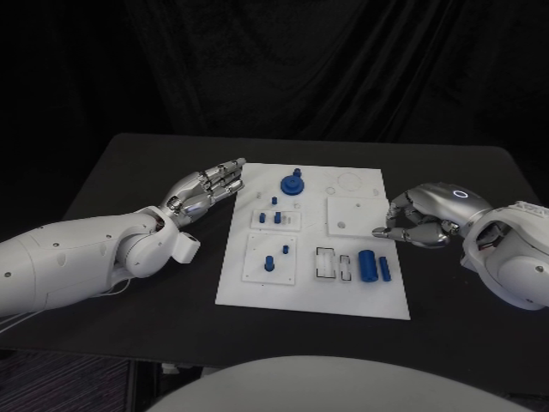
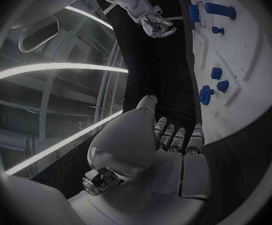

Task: Assemble the parts on the task board

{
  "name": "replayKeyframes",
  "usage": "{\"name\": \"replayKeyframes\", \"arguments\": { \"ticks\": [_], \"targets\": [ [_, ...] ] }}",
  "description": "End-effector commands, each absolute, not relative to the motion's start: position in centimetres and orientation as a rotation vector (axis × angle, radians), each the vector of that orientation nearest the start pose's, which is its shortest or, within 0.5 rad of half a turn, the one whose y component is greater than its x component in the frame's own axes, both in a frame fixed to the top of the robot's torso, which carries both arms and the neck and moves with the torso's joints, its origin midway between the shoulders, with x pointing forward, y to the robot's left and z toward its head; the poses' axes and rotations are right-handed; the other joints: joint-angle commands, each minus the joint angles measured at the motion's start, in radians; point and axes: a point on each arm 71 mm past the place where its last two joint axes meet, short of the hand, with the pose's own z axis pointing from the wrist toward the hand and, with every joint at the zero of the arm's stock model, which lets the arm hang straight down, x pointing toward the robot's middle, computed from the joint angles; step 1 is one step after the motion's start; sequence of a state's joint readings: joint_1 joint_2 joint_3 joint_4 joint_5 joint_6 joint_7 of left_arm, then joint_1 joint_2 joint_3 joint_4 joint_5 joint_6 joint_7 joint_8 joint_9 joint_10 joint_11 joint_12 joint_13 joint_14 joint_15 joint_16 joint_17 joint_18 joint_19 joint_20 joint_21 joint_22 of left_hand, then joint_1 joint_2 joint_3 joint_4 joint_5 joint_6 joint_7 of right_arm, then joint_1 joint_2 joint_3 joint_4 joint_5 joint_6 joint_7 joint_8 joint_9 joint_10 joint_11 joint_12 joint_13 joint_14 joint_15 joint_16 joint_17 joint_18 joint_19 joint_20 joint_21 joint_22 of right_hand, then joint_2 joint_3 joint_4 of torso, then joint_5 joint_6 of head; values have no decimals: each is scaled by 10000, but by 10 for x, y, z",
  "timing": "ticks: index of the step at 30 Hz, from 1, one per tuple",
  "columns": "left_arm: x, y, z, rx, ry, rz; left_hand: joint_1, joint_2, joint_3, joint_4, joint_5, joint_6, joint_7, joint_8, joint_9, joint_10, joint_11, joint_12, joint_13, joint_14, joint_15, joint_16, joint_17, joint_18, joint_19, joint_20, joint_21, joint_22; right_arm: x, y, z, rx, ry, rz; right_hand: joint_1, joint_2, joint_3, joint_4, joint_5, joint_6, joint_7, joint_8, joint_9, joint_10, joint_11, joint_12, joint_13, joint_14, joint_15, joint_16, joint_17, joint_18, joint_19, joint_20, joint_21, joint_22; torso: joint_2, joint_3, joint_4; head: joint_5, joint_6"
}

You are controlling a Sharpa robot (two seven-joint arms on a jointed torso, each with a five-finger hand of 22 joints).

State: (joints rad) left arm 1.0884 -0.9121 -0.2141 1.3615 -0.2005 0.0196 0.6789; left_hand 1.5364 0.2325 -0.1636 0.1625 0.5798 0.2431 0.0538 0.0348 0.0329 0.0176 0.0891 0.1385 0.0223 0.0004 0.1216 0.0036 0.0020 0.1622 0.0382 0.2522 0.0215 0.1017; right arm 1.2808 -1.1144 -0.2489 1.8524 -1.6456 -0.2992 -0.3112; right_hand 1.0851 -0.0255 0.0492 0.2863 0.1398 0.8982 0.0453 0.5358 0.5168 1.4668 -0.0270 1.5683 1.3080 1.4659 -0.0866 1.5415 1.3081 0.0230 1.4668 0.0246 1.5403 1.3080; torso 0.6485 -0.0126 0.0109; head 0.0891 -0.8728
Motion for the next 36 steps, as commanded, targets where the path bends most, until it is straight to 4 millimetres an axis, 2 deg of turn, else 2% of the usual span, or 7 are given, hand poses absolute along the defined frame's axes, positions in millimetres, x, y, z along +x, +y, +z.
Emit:
{"name": "replayKeyframes", "arguments": {
  "ticks": [1,6,11,19,22,28,36],
  "targets": [
    [448,277,-275,-8623,15242,-16861,-96,15,2,-36,38,27,-51,30,7,20,84,53,12,1,64,-31,-17,183,-3,58,46,13,397,-247,-205,-2737,18209,2373,-586,56,16,32,161,-147,-67,449,672,1040,-77,25,2628,885,-67,-31,1837,-149,911,-75,0,2522,3,-23,3,-50,2],
    [448,277,-275,-8638,15263,-16842,-97,25,14,-44,41,12,-66,24,4,18,112,44,10,0,72,-32,-18,182,-3,67,46,11,390,-244,-208,-2808,18509,2175,-941,-2,137,49,201,51,-79,732,1167,1040,-16,25,2628,767,-189,-289,1281,-45,737,-158,-385,2385,7,-18,-29,-90,2],
    [448,276,-275,-8621,15230,-16862,-99,39,32,-57,44,11,-75,22,4,15,153,41,8,-4,41,-36,-20,181,-11,71,41,-12,383,-240,-212,-2768,18629,2248,-1031,-79,210,39,138,67,-88,665,1286,1040,-27,25,2628,689,-206,-473,914,32,606,-181,-676,2281,7,-21,17,-155,2],
    [446,273,-275,-8636,15291,-17041,-101,47,49,-70,48,-11,-75,17,1,11,185,24,5,-4,7,-36,-20,181,-16,67,38,-22,375,-227,-226,-2710,18800,2632,-985,-312,347,36,415,15,-102,539,1430,1040,-60,25,2628,724,-190,-445,1010,14,633,-182,-619,2302,-8,-15,-38,-149,2],
    [445,272,-275,-8652,15318,-17057,-102,65,70,-84,45,-23,-57,12,-1,2,205,10,3,-4,-22,-36,-20,180,-18,63,37,-26,371,-223,-233,-2768,18888,2723,-1070,-443,424,57,409,-11,-122,535,1579,1040,-82,25,2628,798,-171,-302,1295,-23,700,-168,-474,2354,4,-10,-20,-182,2],
    [444,273,-275,-8688,15365,-17040,-102,68,76,-88,44,-38,-51,10,-3,-1,210,4,2,-4,-35,-36,-20,180,-17,62,37,-23,367,-218,-245,-2888,19123,2771,-1420,-661,621,79,110,-351,-77,545,1984,1040,-59,25,2628,811,-79,-266,1350,-20,699,-96,-479,2350,9,-10,-12,-162,2],
    [444,273,-276,-8721,15418,-17033,-102,69,78,-91,44,-51,-50,7,-4,-3,212,-4,0,-4,-36,-36,-20,180,-19,61,36,-27,365,-216,-252,-3182,19345,2425,-2155,-1159,673,117,-757,-777,-74,1064,2925,1040,-46,25,2628,810,-60,-250,1368,-14,691,-60,-487,2343,3,-18,7,-187,2]
  ]
}}
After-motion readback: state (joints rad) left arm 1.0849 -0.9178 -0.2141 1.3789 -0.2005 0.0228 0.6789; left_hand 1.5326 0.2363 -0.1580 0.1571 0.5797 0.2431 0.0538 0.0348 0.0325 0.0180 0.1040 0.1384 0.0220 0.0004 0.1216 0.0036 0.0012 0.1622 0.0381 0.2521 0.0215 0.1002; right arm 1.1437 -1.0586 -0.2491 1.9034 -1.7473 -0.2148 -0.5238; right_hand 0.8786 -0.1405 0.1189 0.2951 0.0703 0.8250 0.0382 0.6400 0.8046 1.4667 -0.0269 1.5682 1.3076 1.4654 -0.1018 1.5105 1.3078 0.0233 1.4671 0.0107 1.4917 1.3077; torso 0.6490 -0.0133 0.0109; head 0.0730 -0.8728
